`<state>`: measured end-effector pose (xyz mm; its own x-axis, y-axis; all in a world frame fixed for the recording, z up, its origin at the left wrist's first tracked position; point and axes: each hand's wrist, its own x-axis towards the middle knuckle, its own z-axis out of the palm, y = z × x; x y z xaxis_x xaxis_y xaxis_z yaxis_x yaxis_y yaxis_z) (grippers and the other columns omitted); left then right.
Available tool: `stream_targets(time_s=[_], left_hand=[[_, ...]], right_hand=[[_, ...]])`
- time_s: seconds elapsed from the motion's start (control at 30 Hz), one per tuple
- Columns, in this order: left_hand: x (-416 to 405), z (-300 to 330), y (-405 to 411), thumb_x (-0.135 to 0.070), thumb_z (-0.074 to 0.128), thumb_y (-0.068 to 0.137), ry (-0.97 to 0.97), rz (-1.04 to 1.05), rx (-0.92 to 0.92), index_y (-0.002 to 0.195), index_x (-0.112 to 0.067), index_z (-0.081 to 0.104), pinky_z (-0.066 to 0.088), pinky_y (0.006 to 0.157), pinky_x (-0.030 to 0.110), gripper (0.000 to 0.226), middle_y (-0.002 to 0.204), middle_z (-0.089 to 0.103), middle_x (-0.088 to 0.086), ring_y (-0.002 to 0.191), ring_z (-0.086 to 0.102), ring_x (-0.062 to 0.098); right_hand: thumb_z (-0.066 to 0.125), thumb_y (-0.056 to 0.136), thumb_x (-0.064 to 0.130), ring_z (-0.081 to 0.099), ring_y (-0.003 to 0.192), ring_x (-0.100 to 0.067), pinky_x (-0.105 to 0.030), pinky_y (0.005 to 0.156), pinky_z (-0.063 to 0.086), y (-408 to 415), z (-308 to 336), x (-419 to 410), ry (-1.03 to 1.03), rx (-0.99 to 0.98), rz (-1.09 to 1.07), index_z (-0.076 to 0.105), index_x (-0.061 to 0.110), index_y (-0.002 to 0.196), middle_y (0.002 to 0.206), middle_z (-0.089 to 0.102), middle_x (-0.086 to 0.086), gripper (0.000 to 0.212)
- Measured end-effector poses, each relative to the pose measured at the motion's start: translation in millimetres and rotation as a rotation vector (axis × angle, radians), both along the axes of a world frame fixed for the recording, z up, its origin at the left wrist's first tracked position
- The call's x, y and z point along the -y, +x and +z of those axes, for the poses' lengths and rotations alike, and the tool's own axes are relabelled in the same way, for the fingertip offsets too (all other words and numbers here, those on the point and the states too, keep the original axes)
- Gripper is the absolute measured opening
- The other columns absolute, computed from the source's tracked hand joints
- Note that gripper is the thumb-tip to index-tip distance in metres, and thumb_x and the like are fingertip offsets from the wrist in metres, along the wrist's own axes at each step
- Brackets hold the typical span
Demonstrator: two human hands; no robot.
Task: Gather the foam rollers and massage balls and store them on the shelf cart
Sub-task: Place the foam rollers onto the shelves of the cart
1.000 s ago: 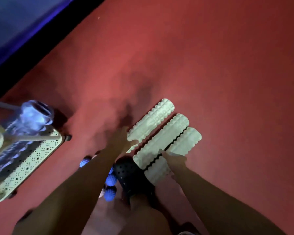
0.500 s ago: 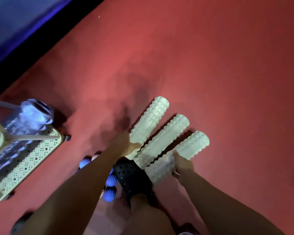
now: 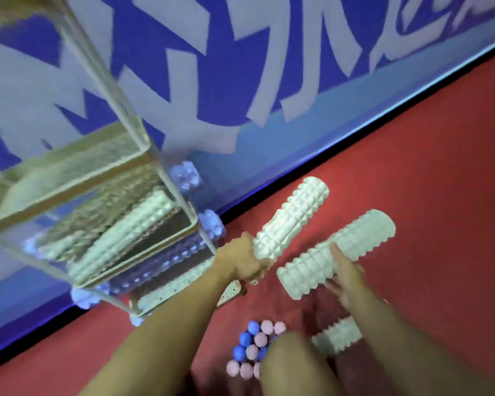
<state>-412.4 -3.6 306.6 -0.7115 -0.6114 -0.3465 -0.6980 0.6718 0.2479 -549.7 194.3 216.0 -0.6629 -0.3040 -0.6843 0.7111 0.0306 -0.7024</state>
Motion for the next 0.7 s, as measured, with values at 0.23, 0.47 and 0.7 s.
stream_targets(time_s=[0.23, 0.47, 0.7], left_hand=[[14.6, 141.4, 132.0, -0.07, 0.067, 0.077, -0.255, 0.112, -0.165, 0.128, -0.023, 0.048, 0.049, 0.08, 0.036, 0.072, 0.117, 0.071, 0.006, 0.108, 0.067, 0.03], [41.4, 224.6, 241.2, -0.069, 0.064, 0.081, -0.527, 0.231, -0.231, 0.135, -0.02, 0.044, 0.052, 0.082, 0.041, 0.075, 0.124, 0.067, 0.003, 0.107, 0.067, 0.031], [82.8, 272.8, 286.0, -0.058, 0.062, 0.088, -0.765, 0.341, -0.203, 0.136, -0.023, 0.04, 0.044, 0.064, 0.036, 0.063, 0.116, 0.065, -0.003, 0.096, 0.064, 0.025]], right_hand=[[0.076, 0.086, 0.045, 0.069, 0.091, -0.019, -0.035, 0.073, 0.054, 64.9, 146.7, 54.3, -0.179, -0.264, 0.156, 0.062, 0.015, 0.126, 0.115, 0.072, -0.005, 0.052], [0.071, 0.055, 0.073, 0.068, 0.103, -0.029, -0.049, 0.095, 0.055, 122.9, 245.5, 98.3, -0.076, -0.762, 0.391, 0.054, 0.015, 0.12, 0.115, 0.068, -0.006, 0.088], [0.069, 0.079, 0.057, 0.063, 0.101, -0.031, -0.04, 0.08, 0.052, 138.4, 308.1, 122.0, 0.12, -1.201, 0.528, 0.047, 0.023, 0.13, 0.113, 0.064, -0.002, 0.066]])
